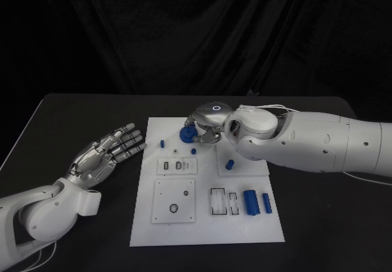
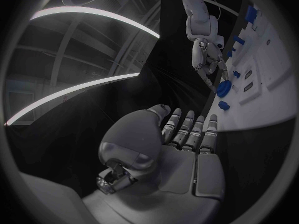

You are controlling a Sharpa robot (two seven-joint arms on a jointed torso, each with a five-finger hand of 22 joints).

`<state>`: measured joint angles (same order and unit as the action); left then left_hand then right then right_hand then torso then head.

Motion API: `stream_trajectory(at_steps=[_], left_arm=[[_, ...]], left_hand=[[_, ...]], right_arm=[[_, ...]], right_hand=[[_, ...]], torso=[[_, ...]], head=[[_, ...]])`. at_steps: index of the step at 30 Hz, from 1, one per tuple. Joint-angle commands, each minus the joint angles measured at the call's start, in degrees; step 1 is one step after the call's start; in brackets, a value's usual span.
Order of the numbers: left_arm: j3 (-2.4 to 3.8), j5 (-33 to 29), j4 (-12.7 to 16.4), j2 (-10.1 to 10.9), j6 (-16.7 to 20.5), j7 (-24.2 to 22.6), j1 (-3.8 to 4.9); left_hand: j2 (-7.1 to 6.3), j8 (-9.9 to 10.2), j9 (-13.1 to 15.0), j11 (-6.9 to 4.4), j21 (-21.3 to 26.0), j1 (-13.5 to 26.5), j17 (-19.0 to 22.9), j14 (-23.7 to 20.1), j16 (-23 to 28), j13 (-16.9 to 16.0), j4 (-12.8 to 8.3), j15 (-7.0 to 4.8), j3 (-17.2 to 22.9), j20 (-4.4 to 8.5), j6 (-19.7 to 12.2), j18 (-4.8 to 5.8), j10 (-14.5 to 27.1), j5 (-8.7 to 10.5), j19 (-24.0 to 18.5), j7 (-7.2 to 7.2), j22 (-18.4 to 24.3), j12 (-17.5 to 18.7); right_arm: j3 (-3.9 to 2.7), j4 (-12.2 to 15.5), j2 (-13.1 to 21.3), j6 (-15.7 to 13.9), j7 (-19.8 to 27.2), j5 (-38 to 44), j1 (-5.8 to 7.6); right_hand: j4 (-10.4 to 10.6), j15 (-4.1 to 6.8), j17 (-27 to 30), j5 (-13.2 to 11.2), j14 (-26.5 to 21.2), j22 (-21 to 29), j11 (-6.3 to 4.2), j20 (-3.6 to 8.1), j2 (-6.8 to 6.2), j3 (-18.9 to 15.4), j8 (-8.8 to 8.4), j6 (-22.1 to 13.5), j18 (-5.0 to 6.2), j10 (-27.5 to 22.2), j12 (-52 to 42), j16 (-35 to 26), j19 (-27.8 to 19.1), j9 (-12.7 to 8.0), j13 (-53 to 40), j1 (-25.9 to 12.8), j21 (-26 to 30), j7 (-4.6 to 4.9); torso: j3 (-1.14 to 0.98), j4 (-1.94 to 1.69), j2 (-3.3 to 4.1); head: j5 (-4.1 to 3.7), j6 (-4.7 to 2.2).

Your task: Assemble the parts on the task board

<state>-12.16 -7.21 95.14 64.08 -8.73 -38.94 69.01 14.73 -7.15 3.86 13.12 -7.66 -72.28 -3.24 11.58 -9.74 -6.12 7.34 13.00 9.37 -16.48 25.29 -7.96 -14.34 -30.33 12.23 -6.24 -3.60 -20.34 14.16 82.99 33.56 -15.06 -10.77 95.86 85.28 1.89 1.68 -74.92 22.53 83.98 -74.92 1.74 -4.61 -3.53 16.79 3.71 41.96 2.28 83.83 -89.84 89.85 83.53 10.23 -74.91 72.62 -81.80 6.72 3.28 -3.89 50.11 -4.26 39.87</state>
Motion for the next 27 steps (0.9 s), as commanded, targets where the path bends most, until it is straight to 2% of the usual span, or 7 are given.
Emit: stream_trajectory(at_steps=[1,4,8,13,21,27], left_arm=[[0.02,0.1,0.0,-0.1,-0.7,-6.3,0.07],[0.02,0.1,0.0,-0.1,-0.6,-6.3,0.07],[0.02,0.1,0.0,0.0,-0.7,-6.3,0.07],[0.02,0.1,0.0,0.0,-0.6,-6.3,0.07],[0.02,0.1,0.0,0.1,-0.7,-6.3,0.07],[0.02,0.1,0.2,0.5,-0.6,-6.4,0.07]], left_hand=[[-0.11,-0.2,0.1,0.38,0.0,0.5,0.1,-0.1,-0.3,-0.1,0.1,0.18,0.3,0.02,0.3,0.64,-0.1,-0.13,-0.2,-0.17,0.0,-0.1],[-0.11,-0.2,0.1,0.38,0.0,0.5,0.1,-0.1,-0.3,-0.1,0.1,0.18,0.3,0.02,0.3,0.64,-0.1,-0.13,-0.2,-0.17,0.0,-0.1],[-0.11,-0.2,0.1,0.38,0.0,0.5,0.1,-0.1,-0.3,-0.1,0.1,0.18,0.3,0.02,0.3,0.64,-0.1,-0.13,-0.2,-0.17,0.0,-0.1],[-0.11,-0.2,0.1,0.38,0.0,0.5,0.1,-0.1,-0.3,-0.1,0.1,0.18,0.3,0.02,0.3,0.64,-0.1,-0.13,-0.2,-0.17,0.0,-0.1],[-0.11,-0.2,0.1,0.38,0.0,0.5,0.1,-0.1,-0.3,-0.1,0.1,0.18,0.3,0.02,0.3,0.64,-0.1,-0.13,-0.2,-0.17,0.0,-0.1],[-0.07,-0.2,0.1,0.40,0.0,0.7,0.1,-0.2,-0.3,0.0,0.0,0.18,0.5,0.02,0.3,0.64,-0.1,-0.15,-0.2,-0.21,0.0,-0.2]], right_arm=[[-0.03,0.0,0.2,2.4,-1.5,0.4,-0.19],[-0.03,0.0,0.5,2.9,-1.7,0.4,-0.23],[-0.03,0.0,0.8,3.4,-1.9,0.4,-0.25],[-0.02,0.1,1.6,3.2,-1.9,0.4,-0.29],[-0.02,0.5,3.0,1.3,-1.8,0.4,-0.31],[-0.02,1.6,5.0,-1.8,-1.2,0.4,-0.12]], right_hand=[[0.0,0.10,-15.1,-0.7,6.0,-9.8,-0.04,0.08,0.01,0.1,0.62,2.1,0.36,6.2,-0.2,0.1,-0.2,0.0,-15.1,-0.2,0.0,0.39],[0.3,-0.41,-15.1,-1.3,6.0,-10.0,0.60,-0.31,0.08,-0.1,1.64,4.8,0.27,6.2,-0.2,0.1,0.1,0.0,-15.1,-1.0,-0.2,1.08],[0.5,-1.00,-15.1,-2.0,6.0,-10.2,1.35,-0.77,0.20,-0.2,2.61,7.6,0.20,6.2,-0.2,0.1,0.3,0.1,-15.1,-1.4,-0.4,1.32],[0.5,-1.51,-15.1,-2.0,6.0,-10.2,1.91,-1.23,0.24,-0.1,3.10,9.2,0.21,6.2,-0.2,0.1,0.3,0.2,-15.1,-1.5,-0.3,1.50],[0.5,-1.75,-15.1,-2.1,6.0,-10.1,2.08,-1.59,0.33,-0.1,3.69,11.1,0.29,6.2,-0.2,0.1,0.2,0.4,-15.1,-1.6,0.0,1.48],[0.5,-1.72,-15.1,-2.1,6.0,-10.1,1.99,-1.63,0.38,-0.1,3.90,11.8,0.34,6.2,-0.2,0.1,0.1,0.5,-15.1,-1.6,0.1,1.35]], torso=[[-0.02,0.04,0.03],[-0.04,0.10,0.03],[-0.03,0.10,0.01],[-0.05,0.08,0.00],[-0.03,0.11,-0.04],[-0.04,0.07,-0.02]], head=[[0.05,0.02],[0.08,0.02],[0.07,0.01],[0.11,0.03],[0.27,0.05],[0.36,-0.17]])
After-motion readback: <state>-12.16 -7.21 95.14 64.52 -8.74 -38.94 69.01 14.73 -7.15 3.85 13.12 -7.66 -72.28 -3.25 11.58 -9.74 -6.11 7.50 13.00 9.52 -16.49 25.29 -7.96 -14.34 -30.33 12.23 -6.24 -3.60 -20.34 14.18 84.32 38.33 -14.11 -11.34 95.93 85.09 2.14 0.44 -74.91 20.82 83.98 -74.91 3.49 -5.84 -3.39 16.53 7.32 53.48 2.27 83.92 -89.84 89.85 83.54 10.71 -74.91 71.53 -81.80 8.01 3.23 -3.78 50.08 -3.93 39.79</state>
